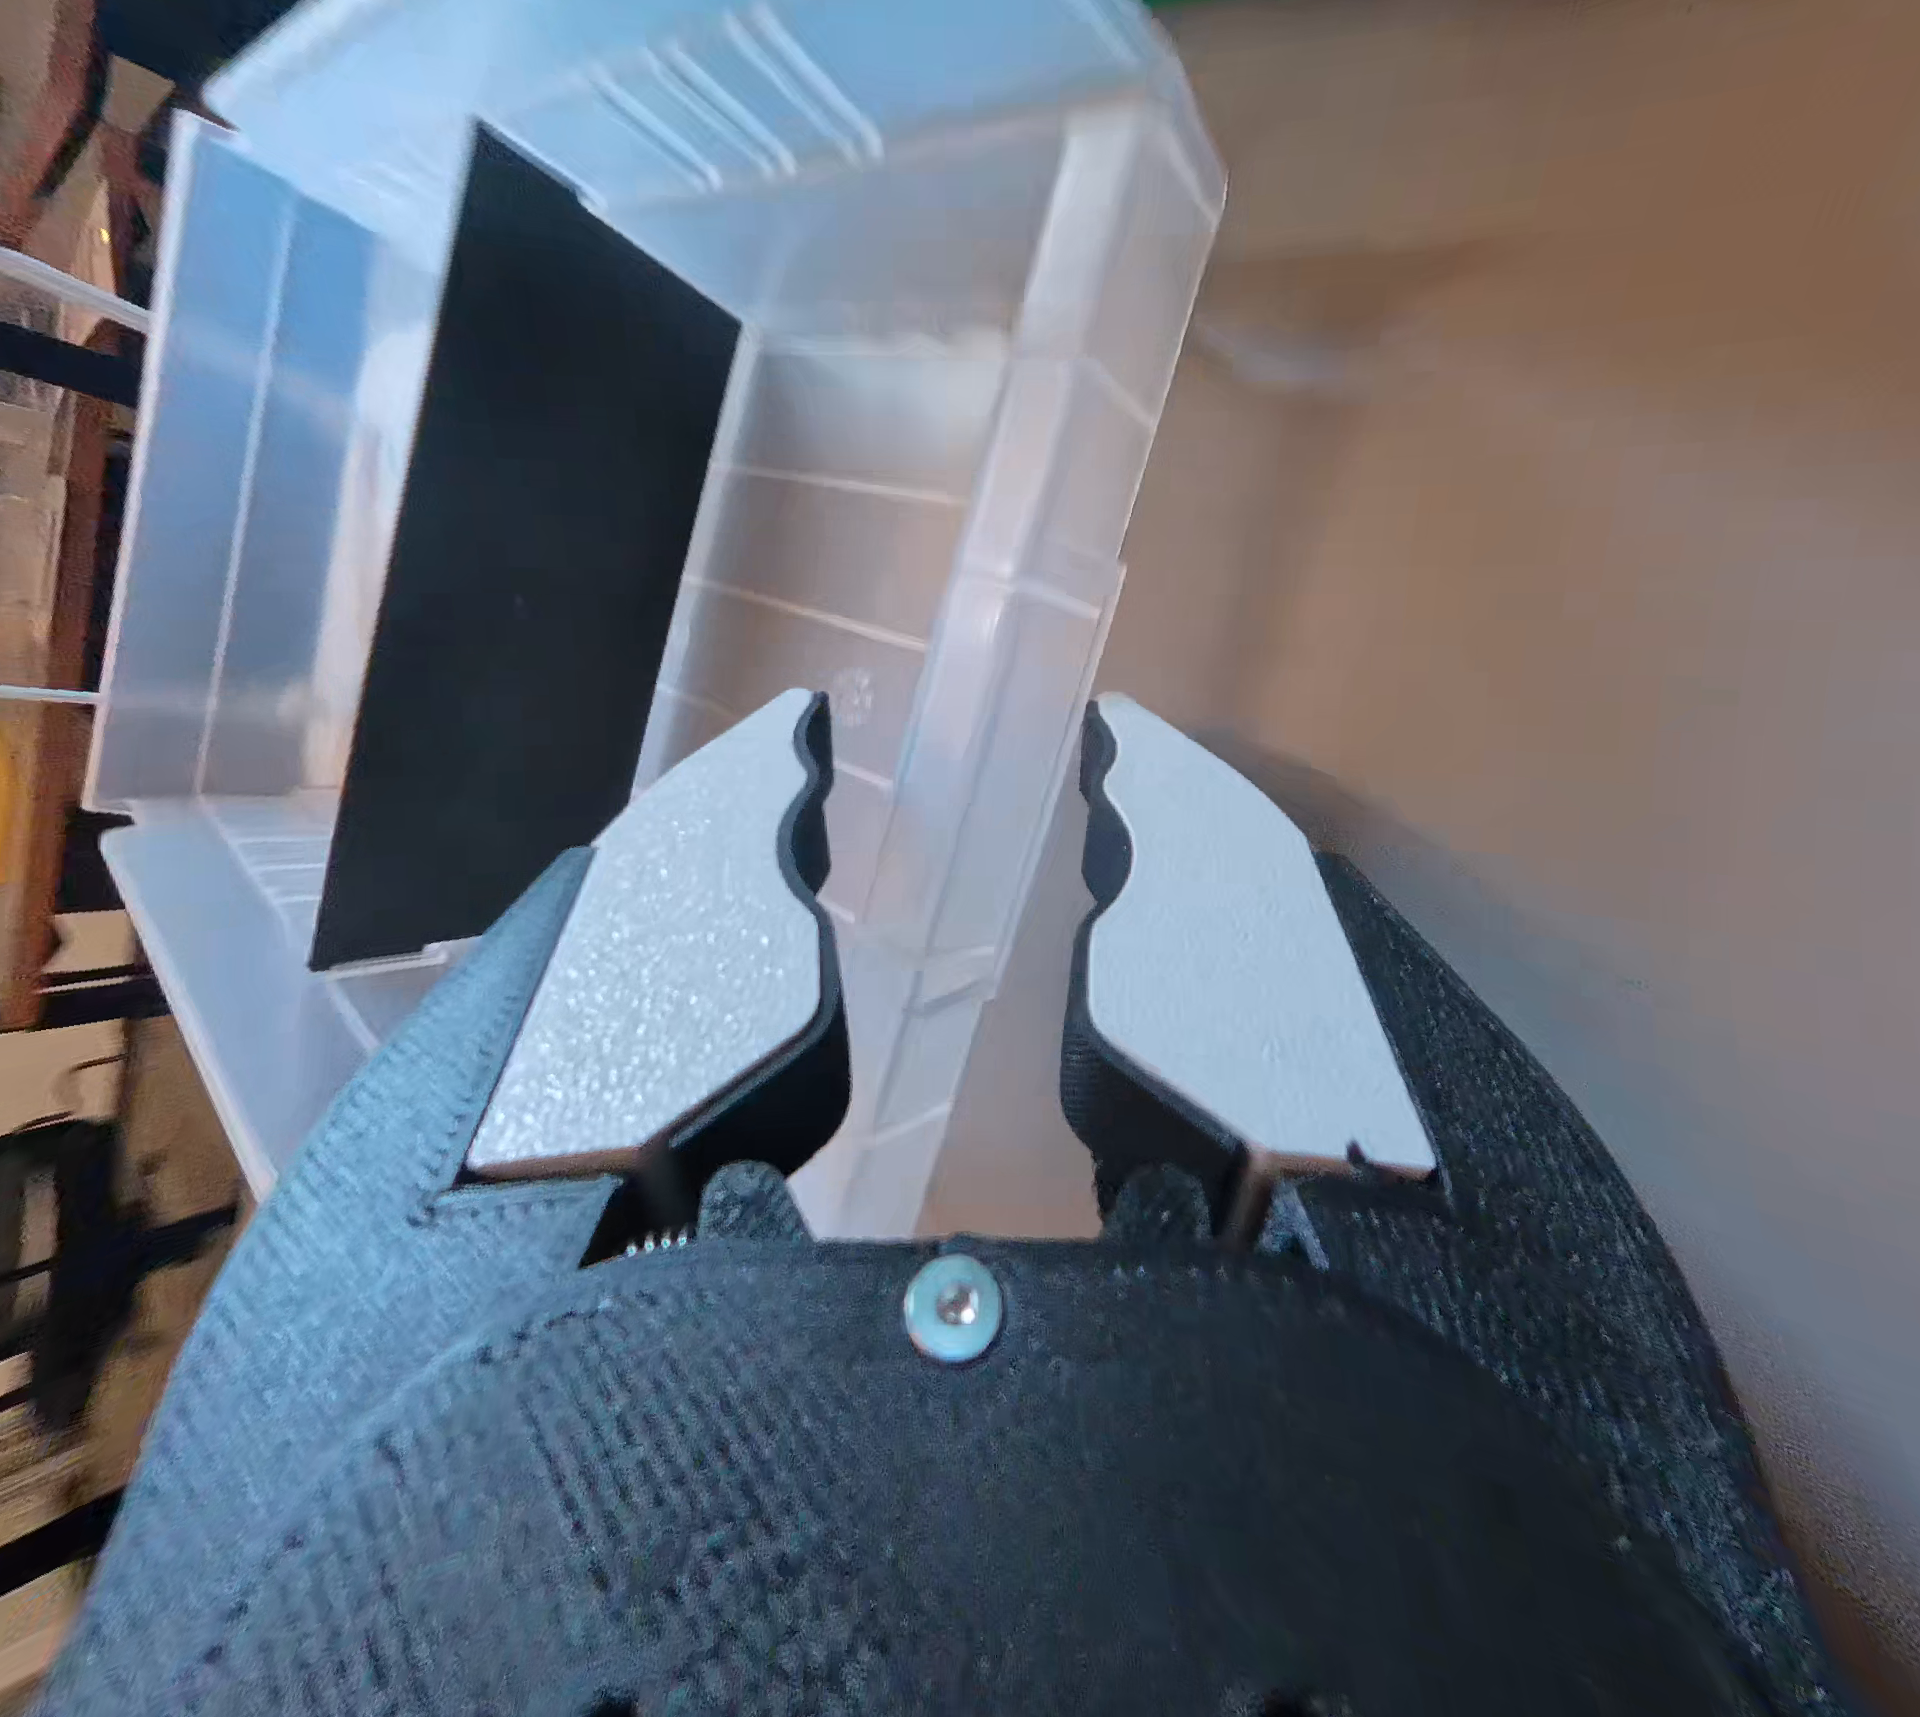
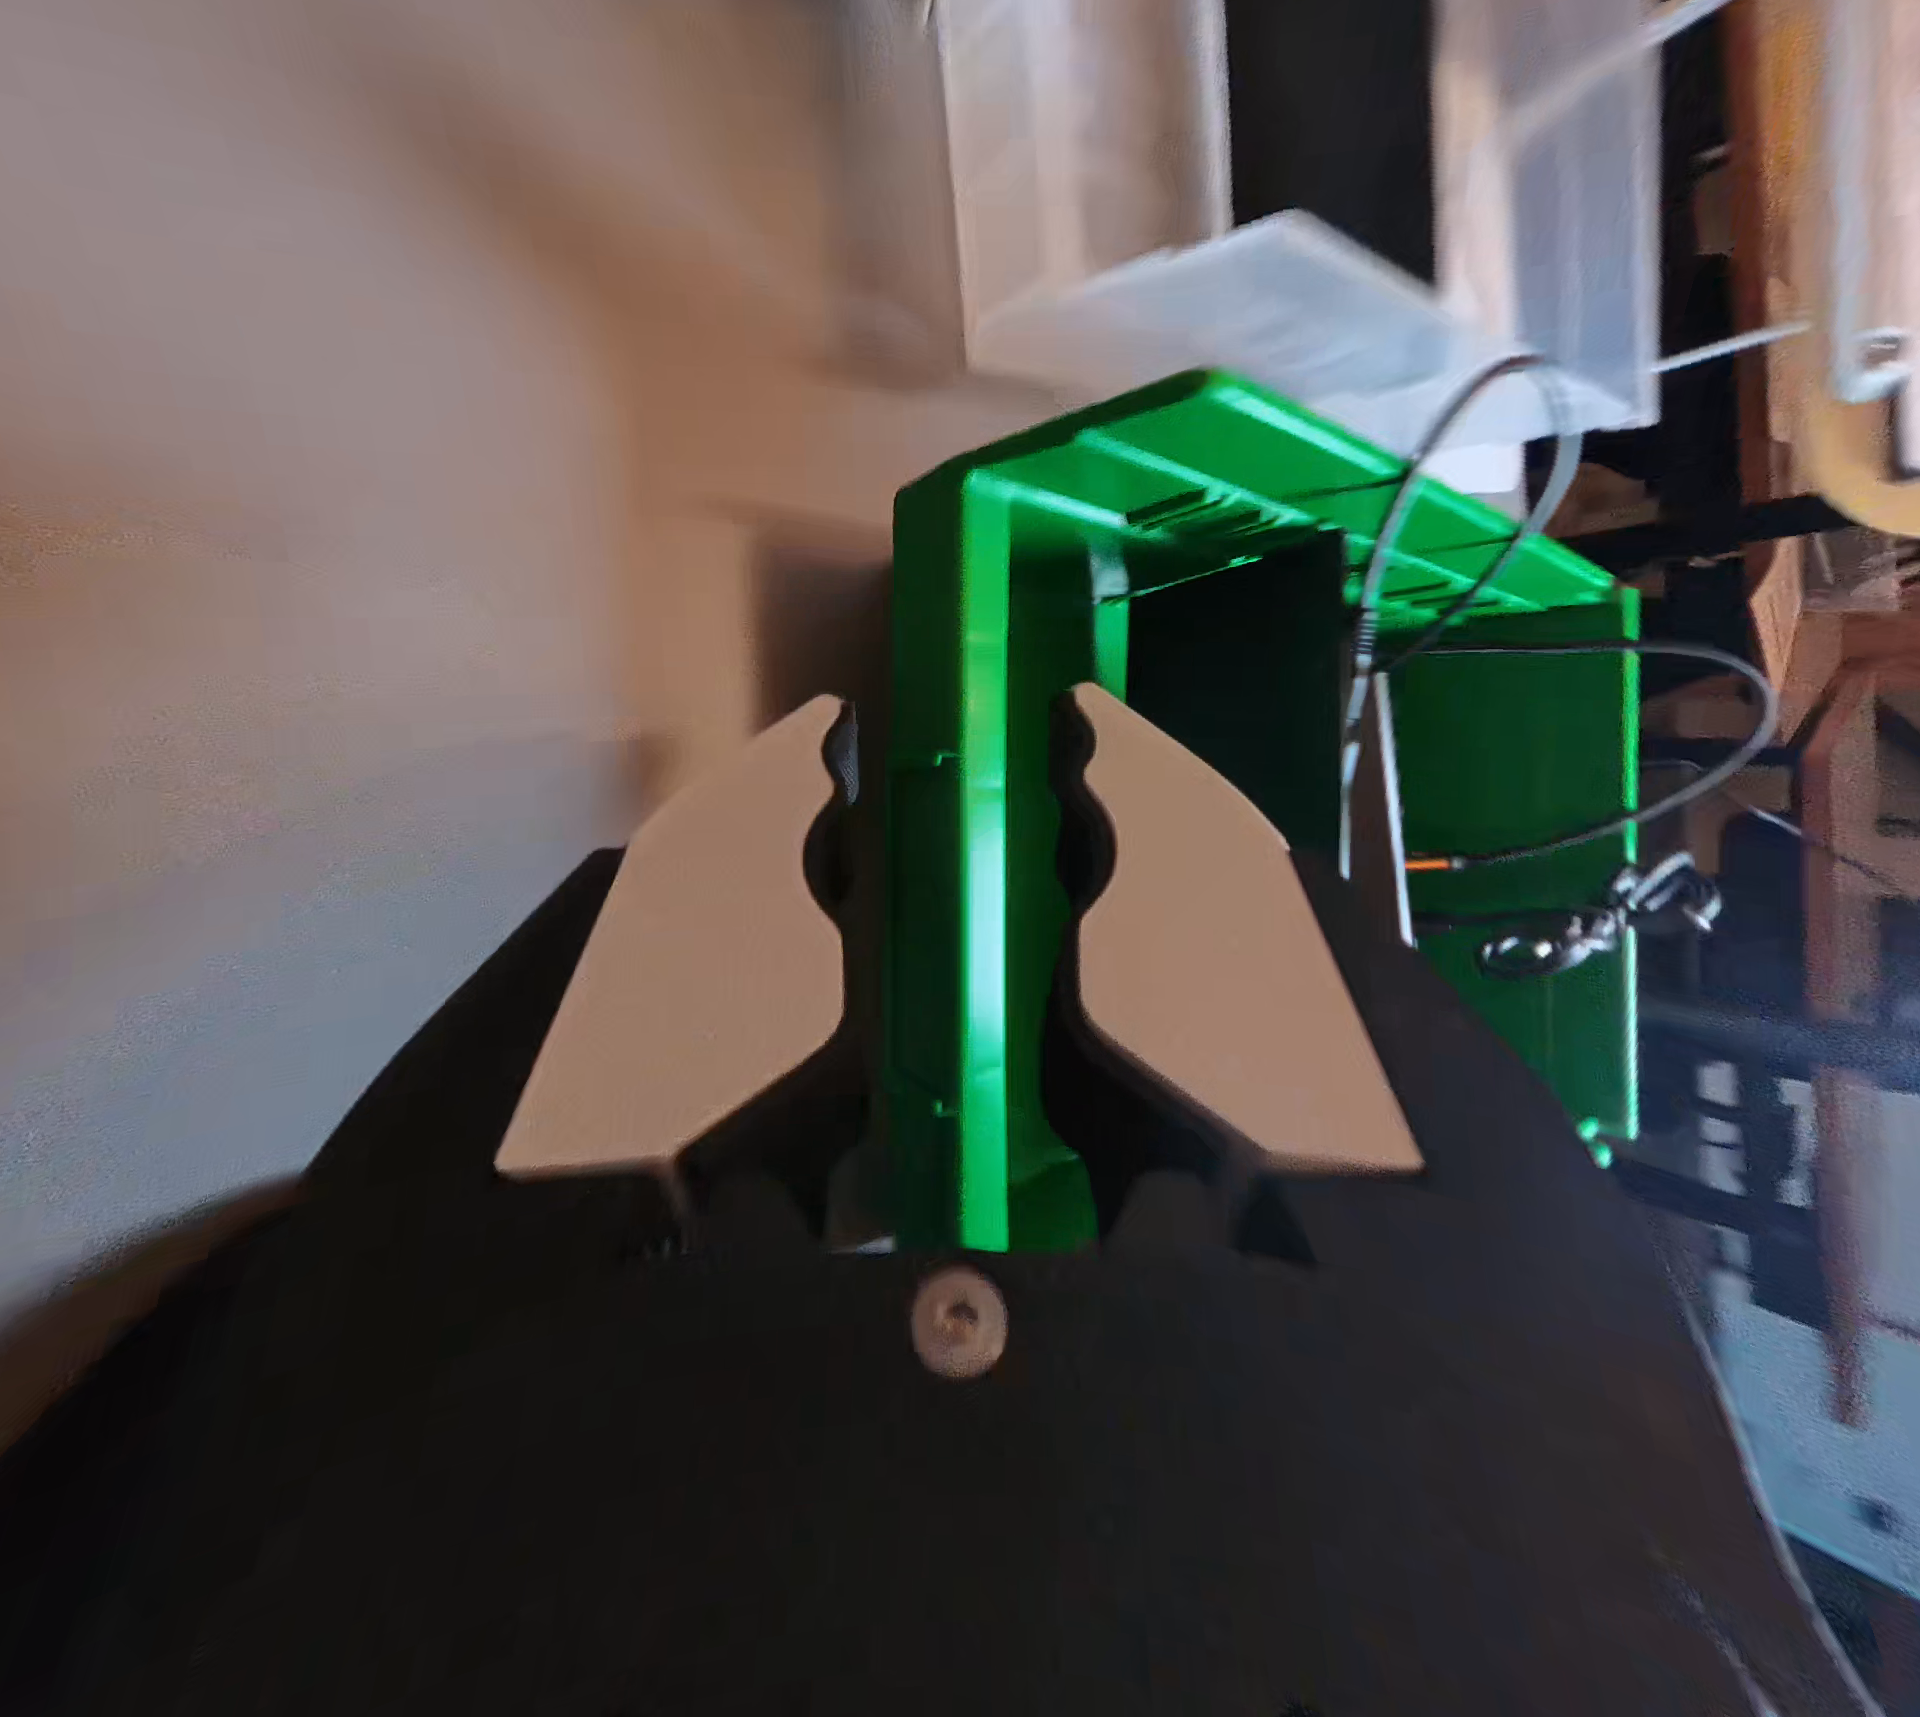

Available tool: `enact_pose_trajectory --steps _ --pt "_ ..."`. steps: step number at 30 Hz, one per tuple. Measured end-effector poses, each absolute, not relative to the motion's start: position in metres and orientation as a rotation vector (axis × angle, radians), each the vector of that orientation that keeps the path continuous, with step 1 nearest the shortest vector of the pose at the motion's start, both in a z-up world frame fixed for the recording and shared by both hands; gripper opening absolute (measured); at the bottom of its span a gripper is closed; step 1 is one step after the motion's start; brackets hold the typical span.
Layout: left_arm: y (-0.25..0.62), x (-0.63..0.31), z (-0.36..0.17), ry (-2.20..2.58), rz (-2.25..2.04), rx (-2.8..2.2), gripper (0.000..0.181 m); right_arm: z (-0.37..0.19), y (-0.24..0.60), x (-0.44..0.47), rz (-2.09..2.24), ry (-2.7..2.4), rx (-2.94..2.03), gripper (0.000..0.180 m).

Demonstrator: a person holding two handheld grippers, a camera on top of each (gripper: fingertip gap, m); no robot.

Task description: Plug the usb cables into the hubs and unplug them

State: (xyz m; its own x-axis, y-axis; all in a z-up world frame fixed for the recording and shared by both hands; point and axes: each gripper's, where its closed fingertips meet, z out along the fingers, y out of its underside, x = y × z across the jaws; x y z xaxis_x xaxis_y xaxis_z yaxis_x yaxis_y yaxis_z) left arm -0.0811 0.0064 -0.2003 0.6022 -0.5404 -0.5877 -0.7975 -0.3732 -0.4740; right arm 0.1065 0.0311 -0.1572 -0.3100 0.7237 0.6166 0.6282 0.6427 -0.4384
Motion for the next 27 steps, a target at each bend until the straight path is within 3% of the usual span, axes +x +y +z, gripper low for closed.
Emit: enact_pose_trajectory --steps 6,9,13,16,20,27 --pt "-0.013 -0.011 -0.139 0.702 -0.039 -1.838 0.036 -0.073 0.067 0.177 0.489 -1.389 -1.339 0.036" --pt "-0.002 0.017 -0.13 0.565 -0.203 -1.772 0.033 -0.091 0.11 0.209 0.581 -1.162 -1.563 0.053" --pt "0.019 0.046 -0.133 0.442 -0.344 -1.753 0.038 -0.126 0.132 0.208 0.77 -1.025 -1.723 0.062" --pt "0.033 0.059 -0.144 0.425 -0.327 -1.783 0.043 -0.146 0.14 0.195 0.807 -0.99 -1.777 0.061" --pt "0.051 0.066 -0.15 0.324 -0.324 -1.77 0.043 -0.157 0.155 0.196 0.694 -1.004 -1.795 0.043" --pt "0.073 0.058 -0.154 0.187 -0.146 -1.751 0.035 -0.16 0.157 0.197 0.76 -0.981 -1.787 0.044"
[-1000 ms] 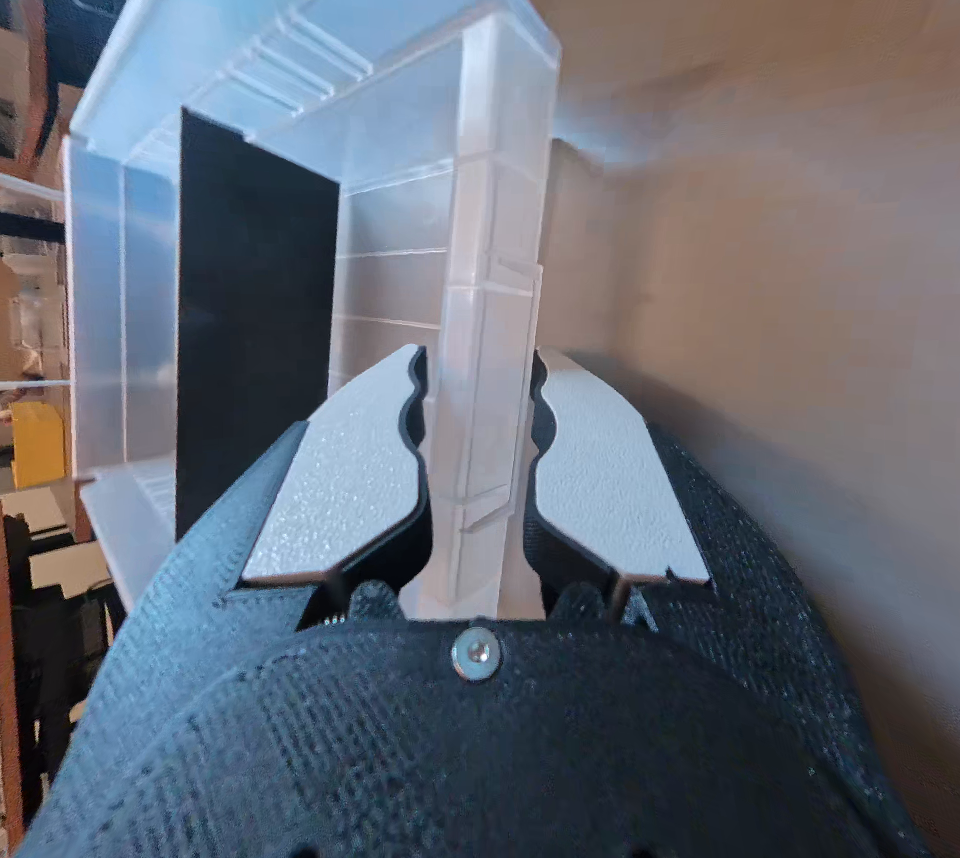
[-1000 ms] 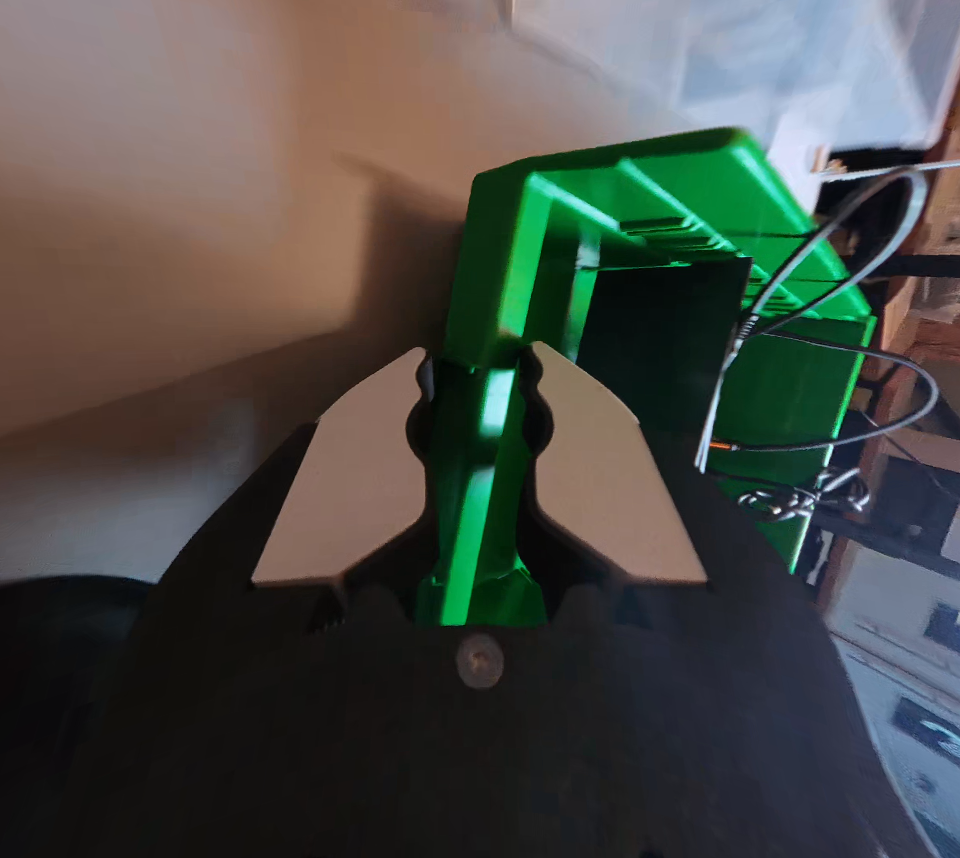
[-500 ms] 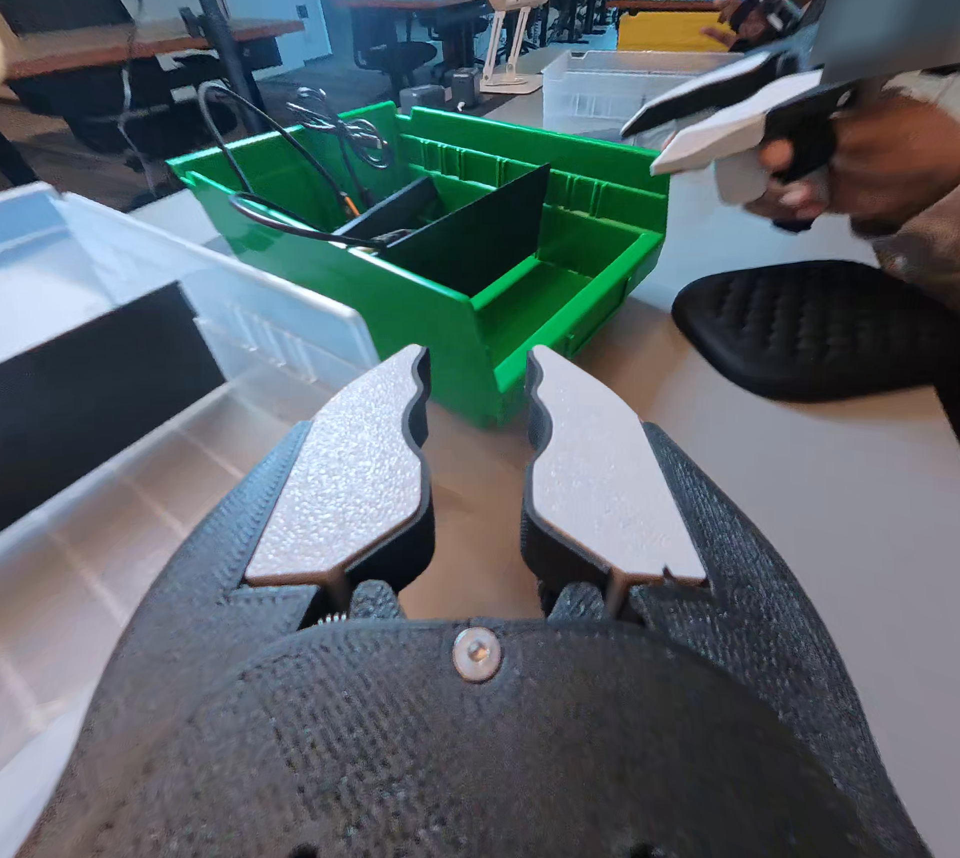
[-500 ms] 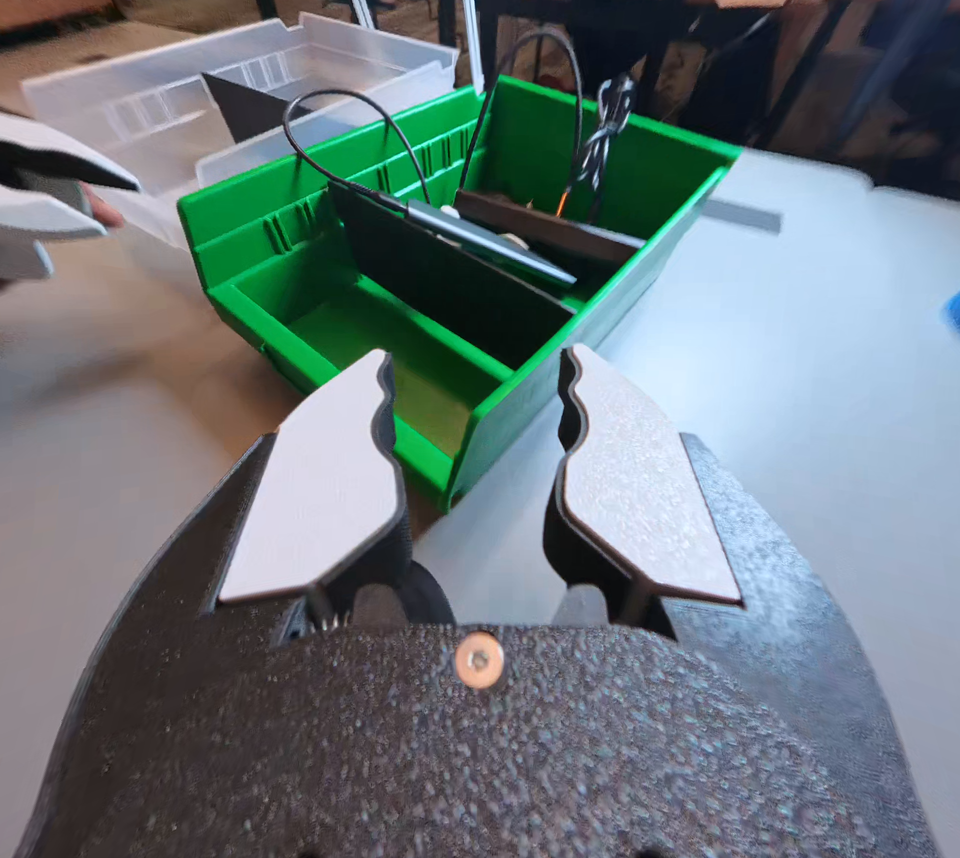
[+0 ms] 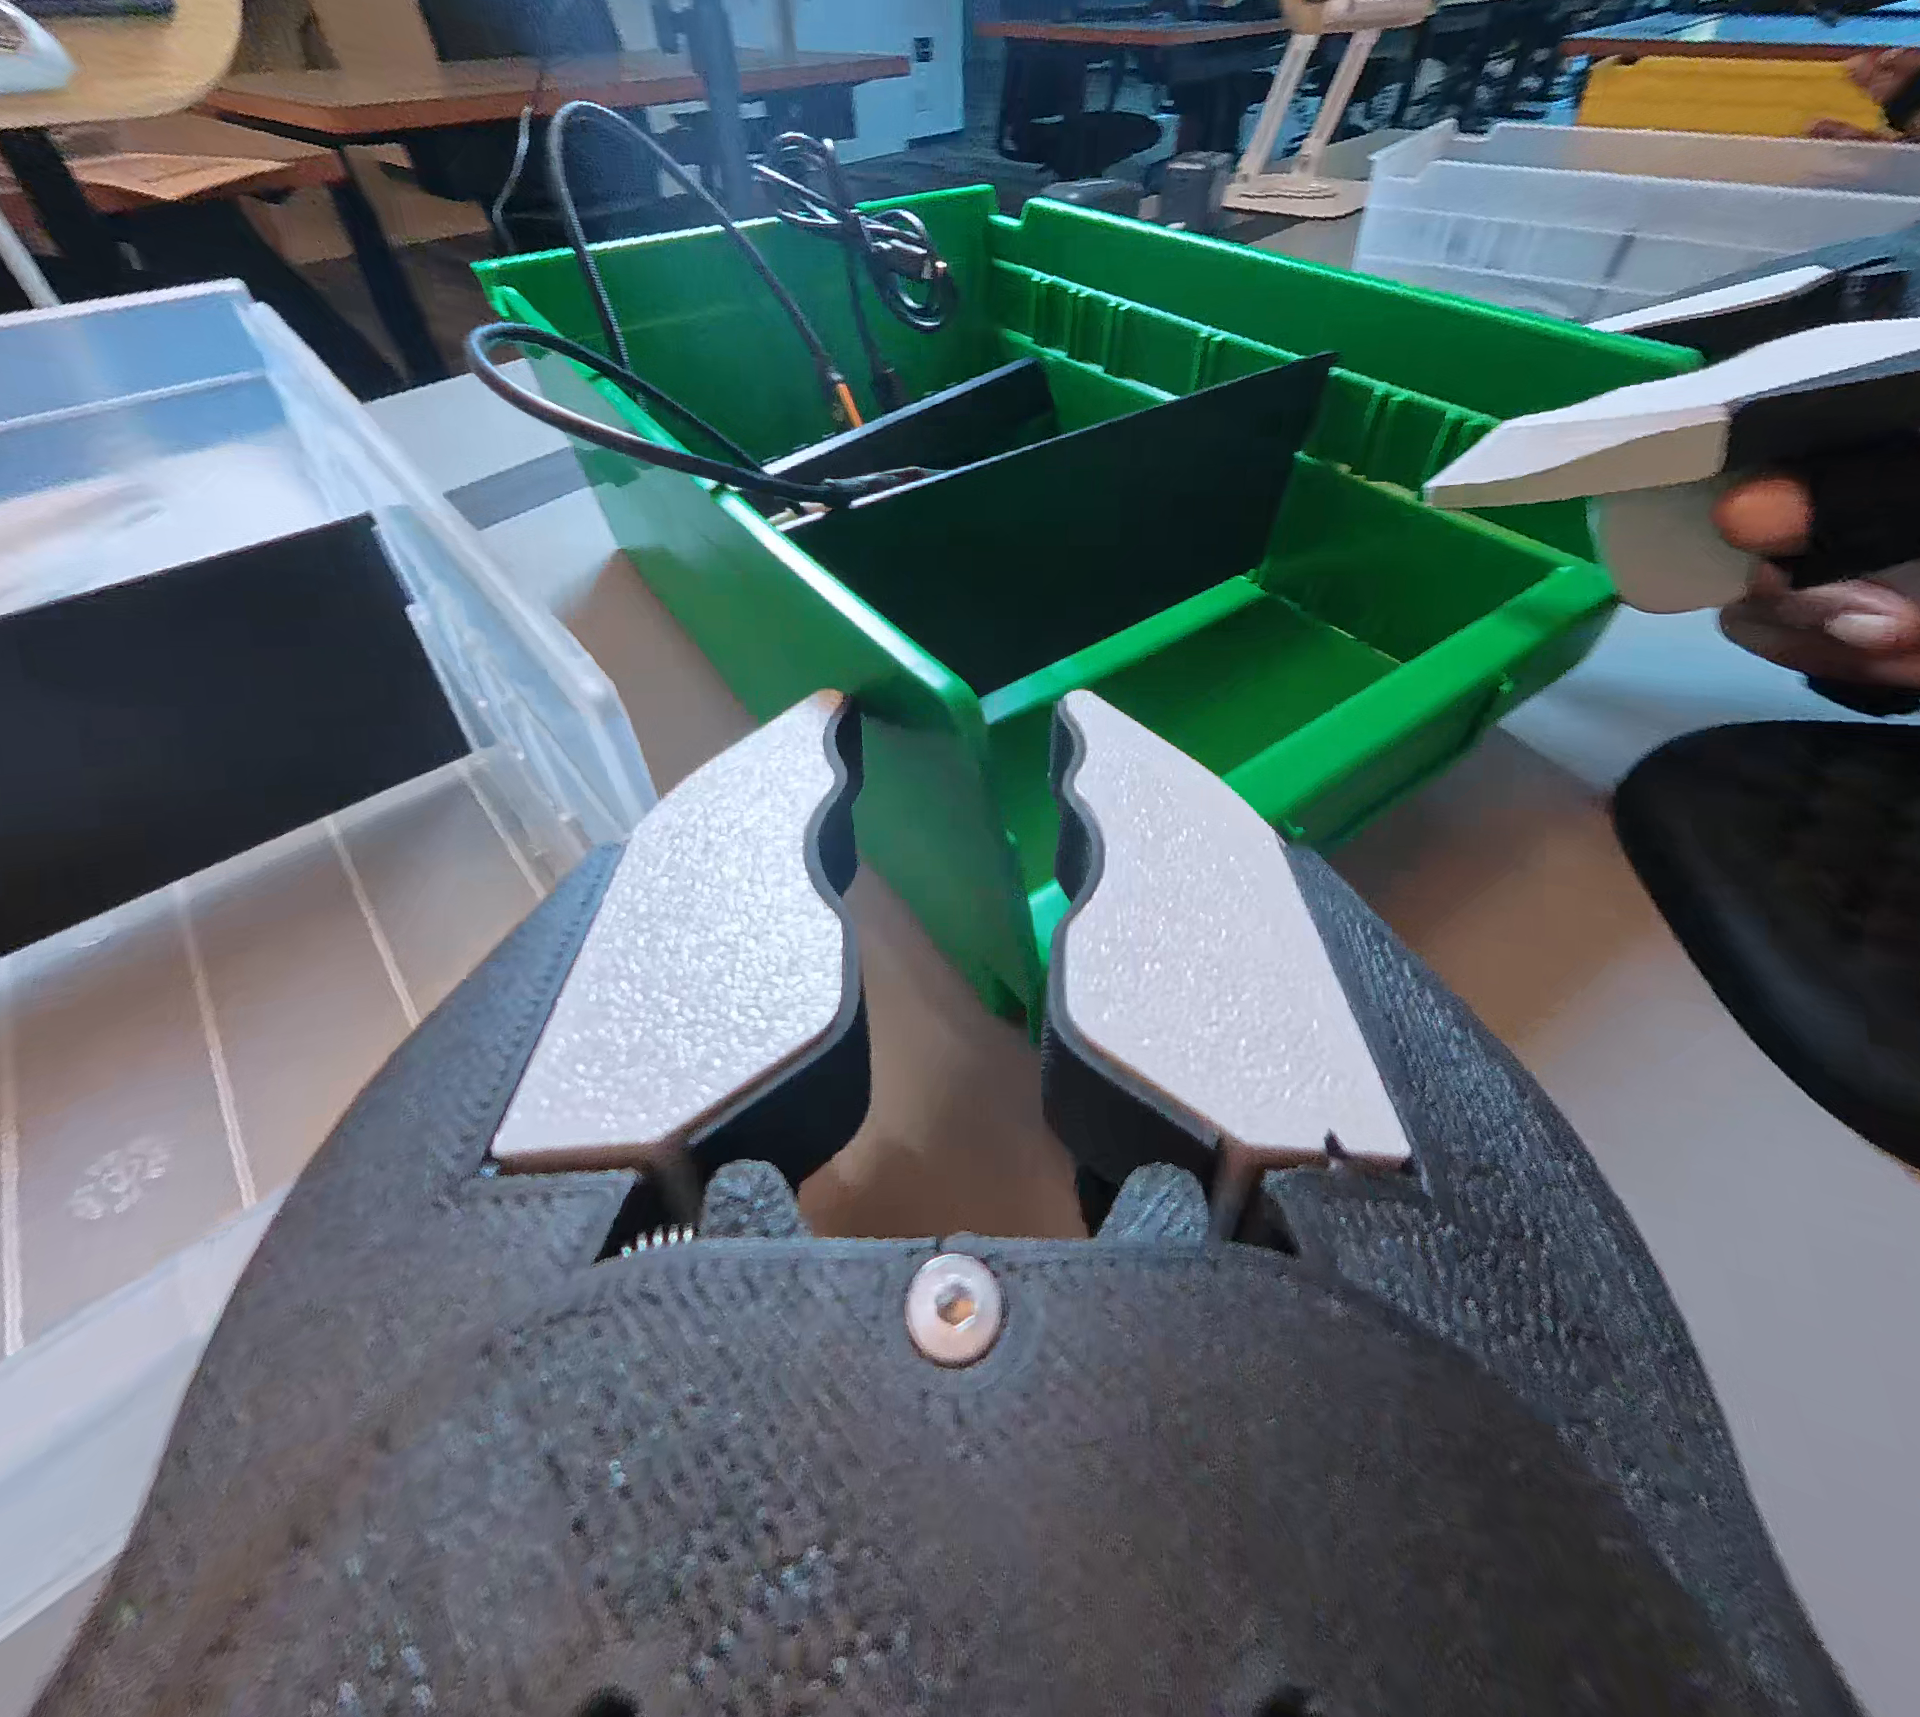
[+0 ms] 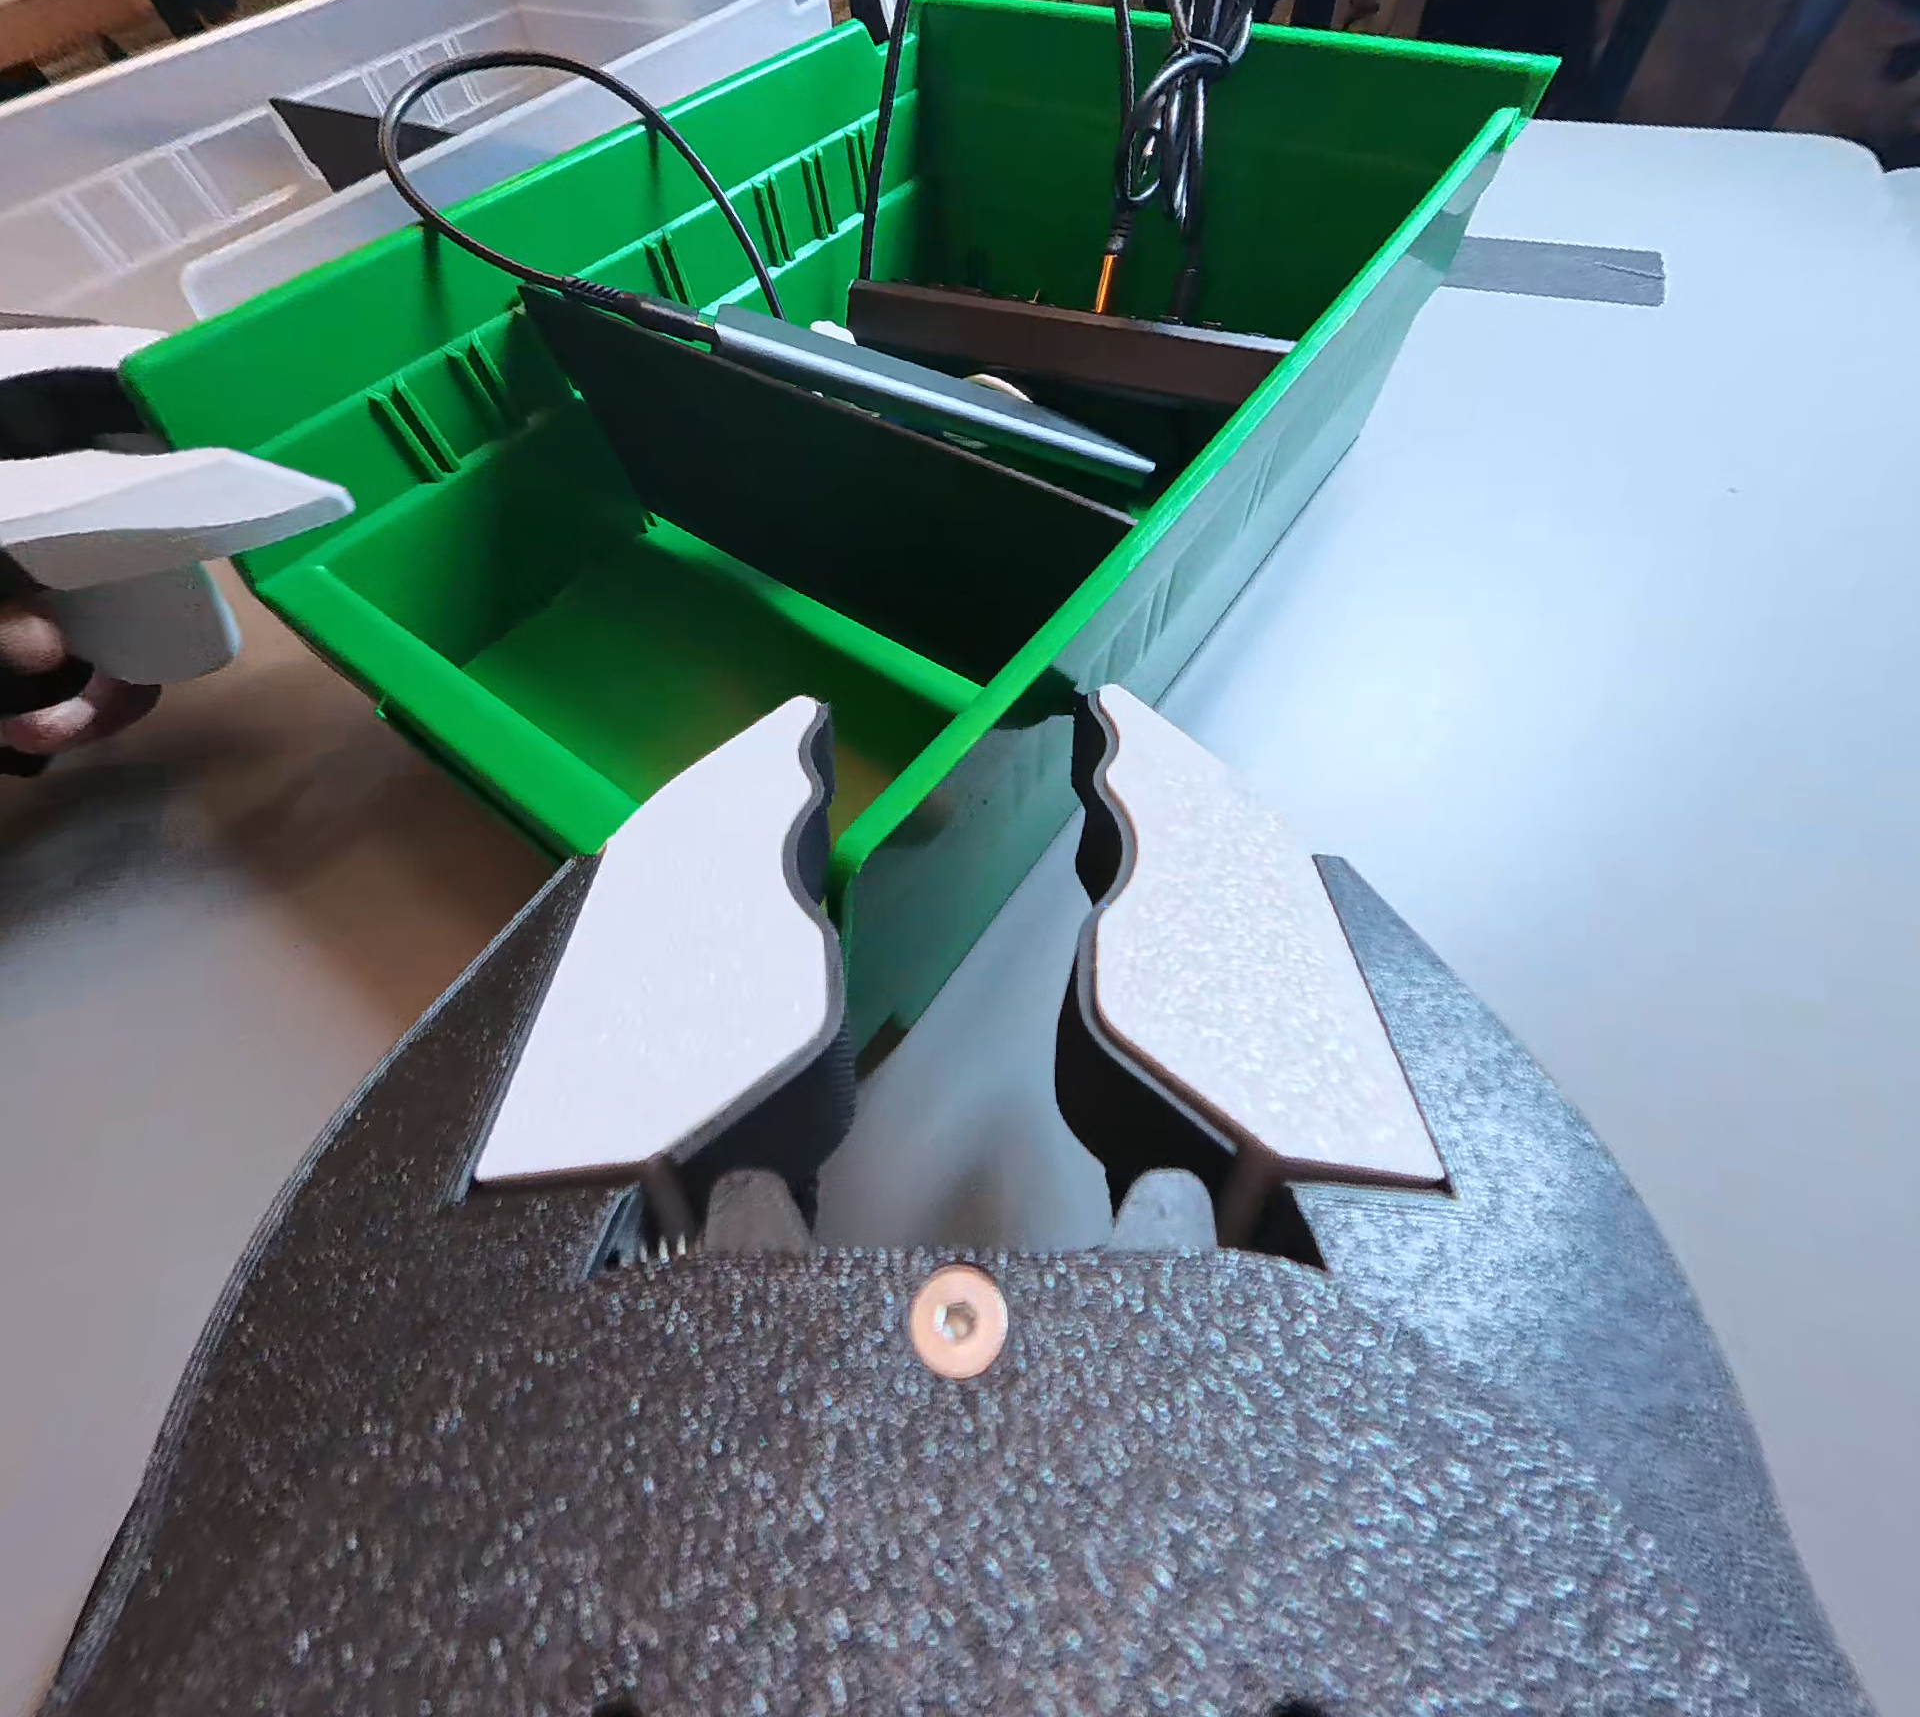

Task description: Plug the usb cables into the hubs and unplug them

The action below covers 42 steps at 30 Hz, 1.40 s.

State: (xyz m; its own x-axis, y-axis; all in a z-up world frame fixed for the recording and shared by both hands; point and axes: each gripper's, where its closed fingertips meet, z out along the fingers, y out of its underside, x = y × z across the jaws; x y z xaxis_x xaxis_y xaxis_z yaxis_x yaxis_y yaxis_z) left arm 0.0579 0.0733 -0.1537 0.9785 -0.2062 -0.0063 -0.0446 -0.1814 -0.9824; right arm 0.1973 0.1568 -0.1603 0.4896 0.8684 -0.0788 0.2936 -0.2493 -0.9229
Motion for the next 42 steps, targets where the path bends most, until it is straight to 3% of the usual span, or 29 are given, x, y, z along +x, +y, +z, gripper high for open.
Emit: enact_pose_trajectory --steps 8,12,17,23,25,30,35,42 --pt "0.08 0.059 -0.156 0.184 -0.003 -1.775 0.021 -0.163 0.164 0.203 0.657 -0.945 -1.766 0.045" --pt "0.077 0.064 -0.153 0.215 0.003 -1.775 0.022 -0.156 0.169 0.211 0.673 -0.877 -1.748 0.026" --pt "0.063 0.068 -0.144 0.24 -0.046 -1.751 0.022 -0.143 0.152 0.217 0.616 -0.863 -1.706 0.024" --pt "0.037 0.082 -0.105 0.291 -0.074 -1.639 0.022 -0.104 0.121 0.238 0.454 -0.799 -1.549 0.019" --pt "0.027 0.086 -0.09 0.317 -0.058 -1.595 0.02 -0.089 0.107 0.249 0.412 -0.771 -1.482 0.01" --pt "-0.002 0.083 -0.045 0.34 0.0 -1.491 0.017 -0.05 0.068 0.254 0.354 -0.772 -1.373 0.011" --pt "-0.046 0.036 -0.005 0.274 0.118 -1.425 0.015 -0.006 0.033 0.207 0.475 -0.82 -1.249 0.013" --pt "-0.151 -0.08 0.031 0.105 0.408 -1.427 0.016 0.022 -0.023 0.06 0.799 -0.993 -1.109 0.014"
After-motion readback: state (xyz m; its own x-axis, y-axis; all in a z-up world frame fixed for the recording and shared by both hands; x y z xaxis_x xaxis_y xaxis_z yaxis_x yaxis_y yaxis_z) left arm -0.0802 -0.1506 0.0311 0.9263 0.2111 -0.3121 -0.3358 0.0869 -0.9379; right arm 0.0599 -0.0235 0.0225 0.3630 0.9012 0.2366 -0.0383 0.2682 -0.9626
